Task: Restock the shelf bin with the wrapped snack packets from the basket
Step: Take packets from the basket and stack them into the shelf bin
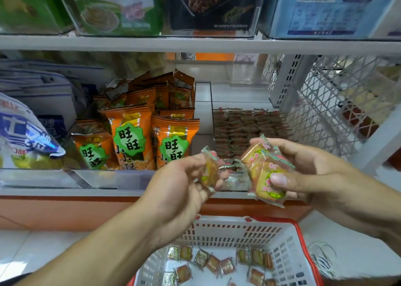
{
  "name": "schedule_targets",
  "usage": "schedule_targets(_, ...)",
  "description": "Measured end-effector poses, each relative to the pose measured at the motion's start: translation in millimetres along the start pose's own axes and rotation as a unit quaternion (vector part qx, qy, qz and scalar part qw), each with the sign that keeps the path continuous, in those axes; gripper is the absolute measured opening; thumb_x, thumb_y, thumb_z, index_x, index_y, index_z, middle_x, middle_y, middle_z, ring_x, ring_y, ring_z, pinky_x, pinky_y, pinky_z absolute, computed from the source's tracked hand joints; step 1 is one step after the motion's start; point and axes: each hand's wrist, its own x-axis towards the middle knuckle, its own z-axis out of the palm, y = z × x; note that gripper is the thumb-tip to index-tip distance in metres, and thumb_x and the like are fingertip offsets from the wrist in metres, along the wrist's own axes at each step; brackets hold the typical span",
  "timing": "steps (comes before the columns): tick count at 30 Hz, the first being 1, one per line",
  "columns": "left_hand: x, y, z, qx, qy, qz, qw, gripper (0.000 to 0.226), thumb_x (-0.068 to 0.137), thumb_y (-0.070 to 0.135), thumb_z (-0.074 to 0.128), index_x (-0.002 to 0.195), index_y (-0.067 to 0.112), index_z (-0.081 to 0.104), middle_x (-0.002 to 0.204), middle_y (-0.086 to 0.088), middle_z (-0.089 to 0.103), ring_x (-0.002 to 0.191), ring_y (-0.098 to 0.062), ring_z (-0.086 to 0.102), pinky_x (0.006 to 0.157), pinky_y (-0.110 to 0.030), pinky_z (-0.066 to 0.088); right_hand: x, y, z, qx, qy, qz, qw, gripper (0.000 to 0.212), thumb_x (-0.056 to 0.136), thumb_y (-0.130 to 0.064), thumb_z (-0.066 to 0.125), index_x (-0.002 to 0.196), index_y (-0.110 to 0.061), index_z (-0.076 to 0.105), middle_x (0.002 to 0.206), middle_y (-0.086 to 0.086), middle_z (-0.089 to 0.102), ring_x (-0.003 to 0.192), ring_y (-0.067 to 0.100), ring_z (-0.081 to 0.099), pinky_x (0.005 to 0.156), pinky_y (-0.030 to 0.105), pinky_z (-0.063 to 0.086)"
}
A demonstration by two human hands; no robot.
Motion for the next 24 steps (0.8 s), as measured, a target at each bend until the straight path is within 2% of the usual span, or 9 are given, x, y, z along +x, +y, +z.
schedule_targets(3,0.5,-6.4,-0.2,0.091,0.0,0.054,0.994,0.038,0.094,-0.01,0.056,0.124,0.009,0.067,0.112,-0.012,0.077,0.082,-0.016,0.074,0.069,-0.023,0.06,-1.4,2.0,0.1,-0.003,-0.037,0.006,0.999,0.054,0.069,-0.015,0.081,0.121,-0.025,0.067,0.127,0.016,0.067,0.108,0.033,0.066,0.096,0.059,0.035)
schedule_targets(5,-0.5,-9.9,-1.3,0.129,0.002,0.093,0.987,0.045,0.09,-0.01,0.064,0.127,0.015,0.066,0.118,-0.003,0.076,0.087,-0.013,0.075,0.071,-0.022,0.058,-0.9,5.4,0.7,-0.008,-0.045,0.01,0.999,0.051,0.069,-0.016,0.085,0.116,-0.023,0.066,0.125,0.016,0.068,0.108,0.034,0.065,0.098,0.066,0.037)
schedule_targets(6,-0.8,-11.2,-2.0,0.14,-0.002,0.105,0.984,0.046,0.088,-0.009,0.067,0.126,0.017,0.067,0.12,0.0,0.075,0.089,-0.014,0.075,0.072,-0.021,0.057,-0.2,7.6,1.1,-0.009,-0.045,0.011,0.999,0.051,0.068,-0.016,0.087,0.114,-0.023,0.066,0.125,0.015,0.068,0.107,0.033,0.066,0.097,0.065,0.042)
schedule_targets(9,-0.9,-13.5,-1.8,0.136,-0.029,0.113,0.984,0.033,0.087,0.0,0.069,0.114,0.018,0.075,0.114,-0.002,0.077,0.092,-0.015,0.075,0.072,-0.021,0.058,3.2,13.9,2.9,0.003,-0.024,0.015,1.0,0.054,0.073,-0.005,0.085,0.119,-0.019,0.062,0.125,0.013,0.069,0.107,0.033,0.069,0.089,0.047,0.059)
schedule_targets(11,-0.1,-14.5,-0.8,0.119,-0.04,0.112,0.986,0.023,0.092,0.012,0.064,0.106,0.019,0.08,0.112,-0.005,0.078,0.097,-0.015,0.075,0.076,-0.025,0.06,5.6,17.5,4.2,0.011,-0.002,0.016,1.0,0.059,0.071,-0.003,0.083,0.124,-0.017,0.061,0.125,0.012,0.07,0.109,0.035,0.07,0.09,0.046,0.058)
schedule_targets(13,0.9,-15.8,-1.2,0.116,-0.039,0.115,0.986,0.025,0.098,0.017,0.056,0.105,0.021,0.08,0.111,-0.006,0.078,0.1,-0.016,0.075,0.079,-0.027,0.061,7.9,20.5,6.2,0.013,0.015,0.007,1.0,0.06,0.068,-0.007,0.081,0.124,-0.021,0.066,0.125,0.011,0.07,0.111,0.031,0.07,0.092,0.039,0.058)
schedule_targets(16,0.4,-18.9,-1.5,0.121,-0.036,0.123,0.984,0.022,0.095,0.02,0.06,0.104,0.021,0.08,0.109,-0.006,0.078,0.096,-0.014,0.076,0.073,-0.022,0.059,11.4,24.5,10.7,0.022,0.015,0.0,1.0,0.061,0.072,-0.01,0.083,0.13,-0.02,0.066,0.128,0.008,0.07,0.12,0.025,0.065,0.096,0.032,0.054)
schedule_targets(20,1.9,-30.2,-0.1,0.113,-0.015,0.128,0.985,0.02,0.099,0.016,0.059,0.104,0.016,0.078,0.108,-0.01,0.078,0.095,-0.015,0.075,0.076,-0.029,0.061,14.1,29.2,15.1,0.024,-0.018,0.008,1.0,0.051,0.08,-0.017,0.083,0.128,-0.028,0.068,0.128,0.006,0.07,0.115,0.018,0.066,0.094,0.026,0.054)
schedule_targets(24,5.5,-35.1,4.2,0.079,0.005,0.123,0.989,0.023,0.102,0.007,0.052,0.113,0.009,0.072,0.111,-0.013,0.078,0.103,-0.022,0.075,0.087,-0.034,0.062,17.4,32.7,19.5,0.065,-0.011,0.01,0.998,0.055,0.082,-0.009,0.074,0.135,-0.018,0.063,0.13,0.008,0.068,0.11,0.019,0.068,0.087,0.025,0.056)
